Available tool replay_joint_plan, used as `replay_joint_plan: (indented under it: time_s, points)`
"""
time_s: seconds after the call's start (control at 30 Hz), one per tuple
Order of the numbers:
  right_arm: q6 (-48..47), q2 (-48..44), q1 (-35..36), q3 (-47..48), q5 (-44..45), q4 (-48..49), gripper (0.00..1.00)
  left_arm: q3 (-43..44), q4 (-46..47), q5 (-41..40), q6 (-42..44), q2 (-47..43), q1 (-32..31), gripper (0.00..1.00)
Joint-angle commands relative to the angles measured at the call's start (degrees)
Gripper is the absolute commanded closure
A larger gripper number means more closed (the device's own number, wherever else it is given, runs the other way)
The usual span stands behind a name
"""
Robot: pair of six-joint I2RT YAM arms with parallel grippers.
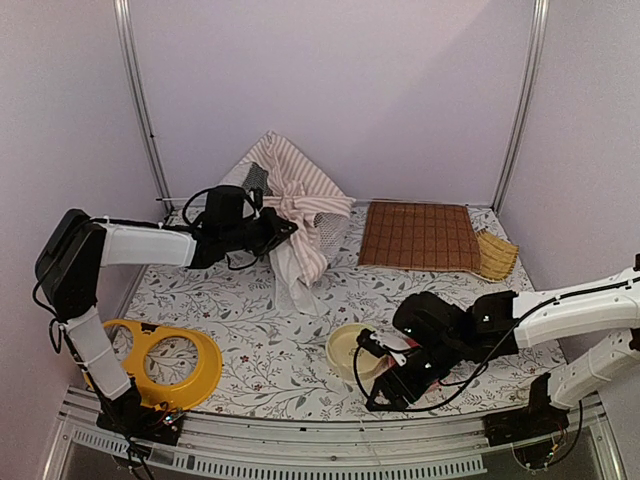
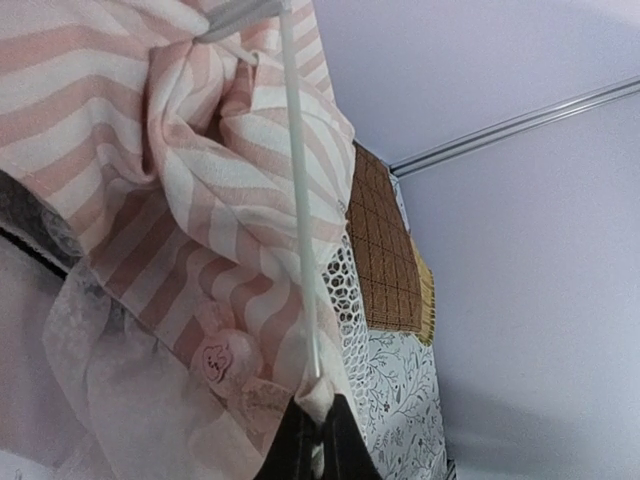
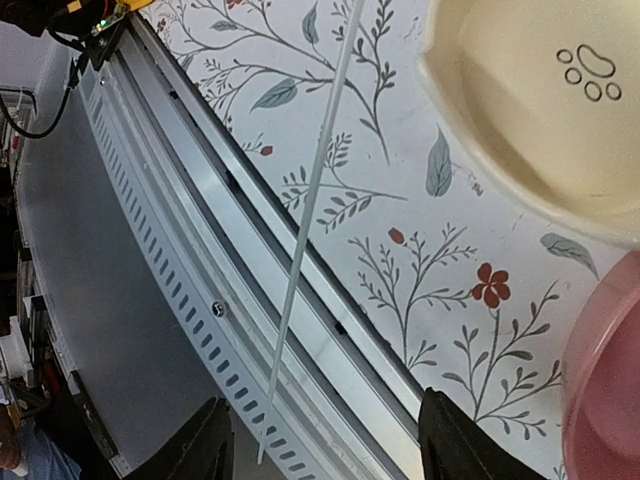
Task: Set up the pet tent
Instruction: Pass from the left arm to the right
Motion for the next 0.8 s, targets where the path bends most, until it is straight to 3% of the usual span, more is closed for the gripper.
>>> replay_joint_plan:
  time_s: [0.0, 0.5, 0.77]
  points:
    - [7.1, -2.4, 4.5, -4.2, -2.0, 6.3, 0.37, 3.1, 3.2, -2.0, 1.7, 0.4, 1.2, 1.0]
    - [14.1, 8.2, 12.2, -7.8, -4.6, 20.7, 0.46, 4.4, 2.8, -2.0, 1.7, 0.6, 1.2, 1.0]
    - [15.3, 7.4, 12.6, -10.8, -5.1, 23.5, 0.65, 5.2, 2.4, -1.8, 2.1, 0.6, 1.4, 1.0]
